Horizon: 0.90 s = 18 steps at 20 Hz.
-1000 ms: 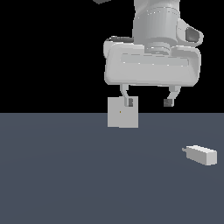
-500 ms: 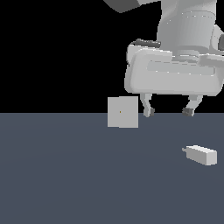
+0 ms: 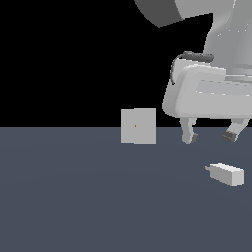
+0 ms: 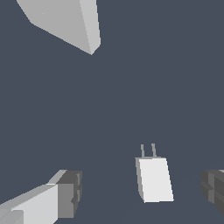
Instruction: Plug the charger into the wall socket.
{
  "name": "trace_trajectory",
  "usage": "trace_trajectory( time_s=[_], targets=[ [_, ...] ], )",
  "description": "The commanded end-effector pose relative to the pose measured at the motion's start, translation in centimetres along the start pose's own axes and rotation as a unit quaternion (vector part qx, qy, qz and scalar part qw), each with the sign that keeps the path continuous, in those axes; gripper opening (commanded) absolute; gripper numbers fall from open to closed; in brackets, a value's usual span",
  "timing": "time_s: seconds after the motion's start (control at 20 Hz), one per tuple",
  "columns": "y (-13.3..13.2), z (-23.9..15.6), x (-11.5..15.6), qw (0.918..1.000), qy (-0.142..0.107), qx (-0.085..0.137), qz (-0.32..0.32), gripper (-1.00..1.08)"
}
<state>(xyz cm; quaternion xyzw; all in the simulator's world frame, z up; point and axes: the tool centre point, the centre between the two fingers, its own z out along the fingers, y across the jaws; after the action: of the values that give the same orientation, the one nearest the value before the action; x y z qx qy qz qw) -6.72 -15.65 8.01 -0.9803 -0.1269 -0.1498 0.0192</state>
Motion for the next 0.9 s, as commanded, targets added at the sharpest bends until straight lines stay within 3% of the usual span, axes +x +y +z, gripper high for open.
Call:
trace_trajectory(
  time_s=[0.0, 0.85],
  targets=[
    [0.7, 0.3, -0.4, 0.9999, 0.008, 0.002, -0.006, 1.00],
    [2.6, 1.5, -1.3, 0.9993, 0.027, 0.008, -0.023, 1.00]
  ],
)
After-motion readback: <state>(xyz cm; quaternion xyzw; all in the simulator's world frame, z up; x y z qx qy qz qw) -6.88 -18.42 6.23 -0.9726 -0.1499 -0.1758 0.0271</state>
